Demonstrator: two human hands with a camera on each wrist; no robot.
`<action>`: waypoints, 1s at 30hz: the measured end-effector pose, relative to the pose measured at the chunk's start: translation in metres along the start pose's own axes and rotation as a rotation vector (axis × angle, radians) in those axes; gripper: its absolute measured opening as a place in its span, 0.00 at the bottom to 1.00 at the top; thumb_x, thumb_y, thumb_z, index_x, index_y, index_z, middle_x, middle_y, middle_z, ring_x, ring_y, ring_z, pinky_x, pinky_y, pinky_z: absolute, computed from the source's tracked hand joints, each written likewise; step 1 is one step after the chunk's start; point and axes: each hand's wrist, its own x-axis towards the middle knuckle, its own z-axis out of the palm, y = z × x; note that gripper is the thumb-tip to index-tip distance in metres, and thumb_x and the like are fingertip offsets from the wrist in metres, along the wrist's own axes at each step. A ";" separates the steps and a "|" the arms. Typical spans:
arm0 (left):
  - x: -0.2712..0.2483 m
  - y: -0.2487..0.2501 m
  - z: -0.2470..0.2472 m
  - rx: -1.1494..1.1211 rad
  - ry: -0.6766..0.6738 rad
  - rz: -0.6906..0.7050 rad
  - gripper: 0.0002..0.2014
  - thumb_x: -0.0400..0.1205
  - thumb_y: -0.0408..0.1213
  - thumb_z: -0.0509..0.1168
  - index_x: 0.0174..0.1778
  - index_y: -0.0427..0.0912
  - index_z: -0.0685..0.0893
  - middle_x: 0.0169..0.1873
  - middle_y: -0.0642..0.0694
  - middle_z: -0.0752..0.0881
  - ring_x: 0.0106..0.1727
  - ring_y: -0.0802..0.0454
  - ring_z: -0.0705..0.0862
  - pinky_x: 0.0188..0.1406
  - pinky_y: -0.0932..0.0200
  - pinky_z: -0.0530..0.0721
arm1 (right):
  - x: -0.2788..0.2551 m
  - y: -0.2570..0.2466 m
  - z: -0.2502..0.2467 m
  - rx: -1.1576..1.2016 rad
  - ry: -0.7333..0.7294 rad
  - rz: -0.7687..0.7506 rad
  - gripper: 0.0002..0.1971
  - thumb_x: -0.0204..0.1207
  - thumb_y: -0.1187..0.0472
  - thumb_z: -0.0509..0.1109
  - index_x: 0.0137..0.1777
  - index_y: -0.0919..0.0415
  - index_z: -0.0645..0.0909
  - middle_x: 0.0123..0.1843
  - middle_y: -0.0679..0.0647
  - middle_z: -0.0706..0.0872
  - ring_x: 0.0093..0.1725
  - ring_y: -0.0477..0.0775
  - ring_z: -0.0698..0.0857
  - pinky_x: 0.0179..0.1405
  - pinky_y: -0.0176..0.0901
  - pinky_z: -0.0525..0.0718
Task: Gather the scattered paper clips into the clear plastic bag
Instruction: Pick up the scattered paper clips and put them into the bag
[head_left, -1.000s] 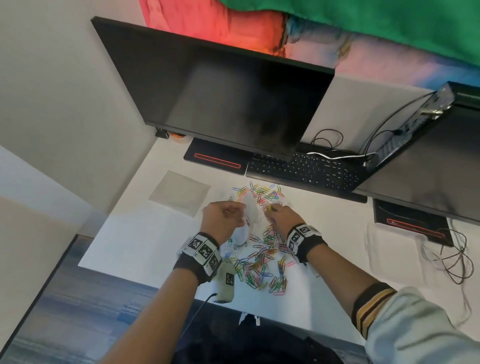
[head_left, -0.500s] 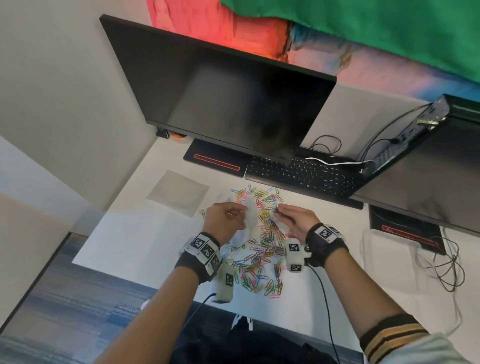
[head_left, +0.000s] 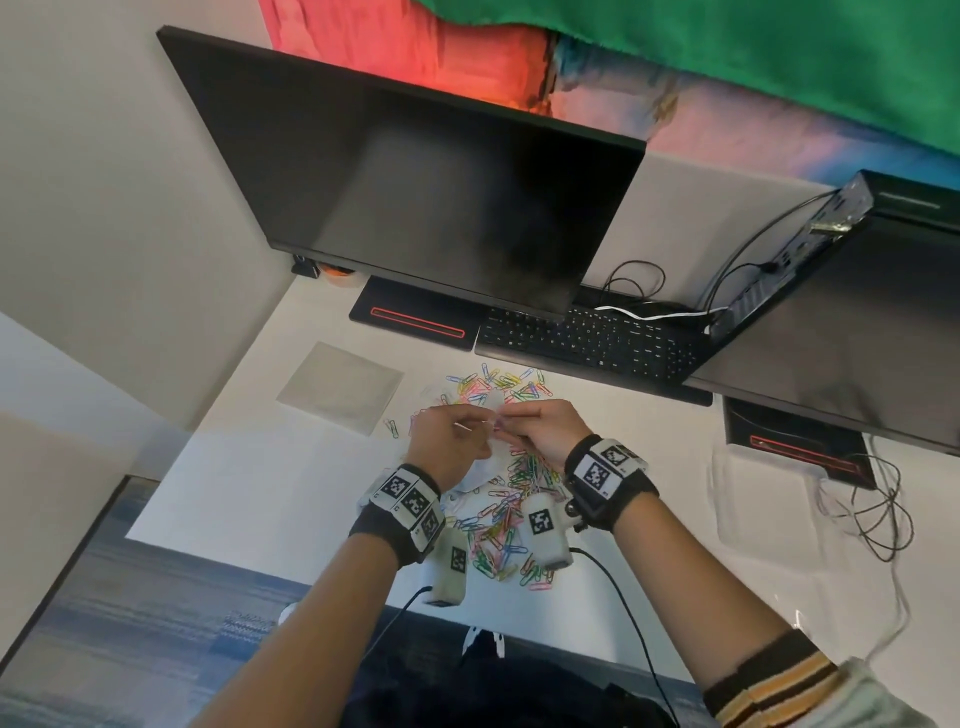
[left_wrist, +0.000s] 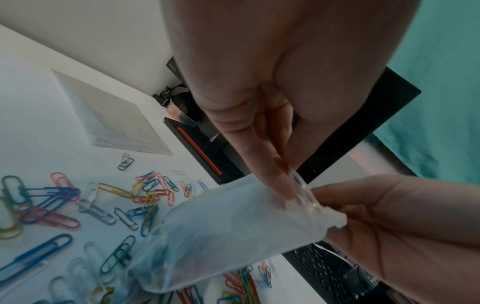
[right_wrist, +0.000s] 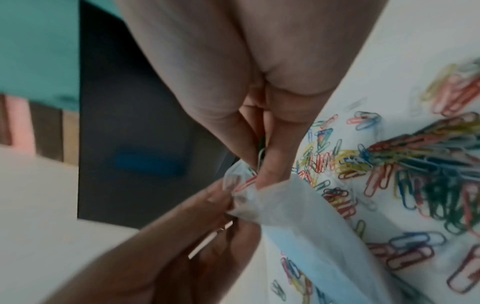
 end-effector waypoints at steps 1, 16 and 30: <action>0.000 0.000 0.001 0.010 -0.005 0.007 0.05 0.81 0.31 0.70 0.47 0.44 0.91 0.34 0.39 0.91 0.37 0.41 0.92 0.47 0.51 0.92 | 0.001 0.000 0.003 -0.120 0.029 -0.035 0.08 0.69 0.70 0.78 0.46 0.59 0.89 0.51 0.63 0.91 0.49 0.59 0.91 0.55 0.51 0.89; -0.001 0.001 -0.003 0.016 -0.014 0.024 0.07 0.81 0.28 0.68 0.49 0.41 0.91 0.36 0.42 0.90 0.41 0.37 0.92 0.45 0.54 0.92 | -0.003 -0.010 0.017 -0.808 0.073 -0.336 0.06 0.72 0.65 0.74 0.35 0.61 0.91 0.27 0.54 0.85 0.27 0.49 0.80 0.31 0.37 0.80; 0.010 -0.010 -0.018 -0.032 0.032 -0.002 0.11 0.81 0.28 0.65 0.48 0.45 0.92 0.37 0.43 0.92 0.35 0.44 0.93 0.44 0.55 0.92 | -0.003 0.054 -0.099 -0.984 0.140 0.183 0.45 0.59 0.49 0.85 0.77 0.50 0.69 0.70 0.58 0.76 0.67 0.59 0.79 0.65 0.51 0.81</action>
